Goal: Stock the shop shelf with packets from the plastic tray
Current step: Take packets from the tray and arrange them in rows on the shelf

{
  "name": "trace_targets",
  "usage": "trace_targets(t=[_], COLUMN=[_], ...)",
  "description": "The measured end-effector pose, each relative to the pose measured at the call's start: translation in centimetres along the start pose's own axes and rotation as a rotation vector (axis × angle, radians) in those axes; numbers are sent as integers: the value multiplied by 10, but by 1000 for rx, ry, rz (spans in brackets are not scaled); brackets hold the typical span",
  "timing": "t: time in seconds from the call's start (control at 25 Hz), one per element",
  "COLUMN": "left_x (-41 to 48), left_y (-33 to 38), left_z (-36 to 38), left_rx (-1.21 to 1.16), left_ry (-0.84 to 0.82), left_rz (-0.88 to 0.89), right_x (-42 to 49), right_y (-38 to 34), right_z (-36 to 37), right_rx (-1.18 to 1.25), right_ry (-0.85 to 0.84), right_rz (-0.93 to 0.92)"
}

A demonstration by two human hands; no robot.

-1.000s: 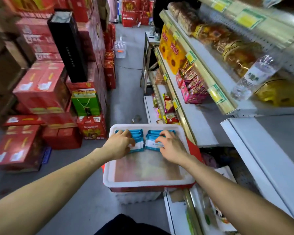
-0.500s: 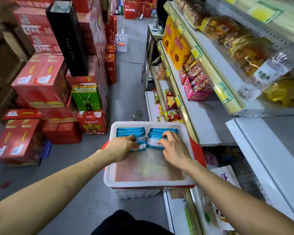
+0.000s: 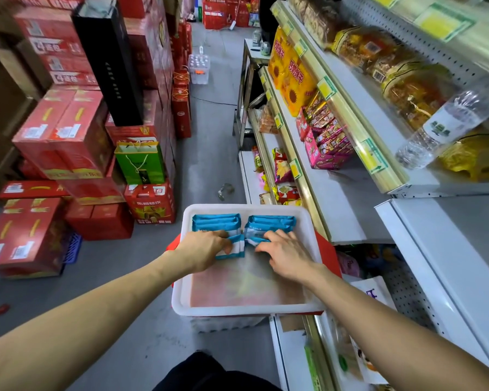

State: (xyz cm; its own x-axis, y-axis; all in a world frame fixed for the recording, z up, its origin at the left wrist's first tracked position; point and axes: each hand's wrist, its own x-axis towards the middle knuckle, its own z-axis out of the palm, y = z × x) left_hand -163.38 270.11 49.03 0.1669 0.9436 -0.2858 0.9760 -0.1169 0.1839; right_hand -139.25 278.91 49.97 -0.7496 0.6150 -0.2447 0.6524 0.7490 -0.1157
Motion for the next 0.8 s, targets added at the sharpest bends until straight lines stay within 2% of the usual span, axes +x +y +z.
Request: trace_targets(t=[0.32,0.56,0.8], left_x=[8,33,47], left_y=[-14,-38,-5], left_z=[-26,-148,-320], left_rx=[-6,-24,-37], left_ry=[-23,67,183], left_rz=[100,154,318], right_x=[7,1,-29], right_y=[10,28,62], right_z=[-54,-181,-340], right_rx=[155,147,41], right_ry=[-250,-90,93], right_rz=[-18,-44,15])
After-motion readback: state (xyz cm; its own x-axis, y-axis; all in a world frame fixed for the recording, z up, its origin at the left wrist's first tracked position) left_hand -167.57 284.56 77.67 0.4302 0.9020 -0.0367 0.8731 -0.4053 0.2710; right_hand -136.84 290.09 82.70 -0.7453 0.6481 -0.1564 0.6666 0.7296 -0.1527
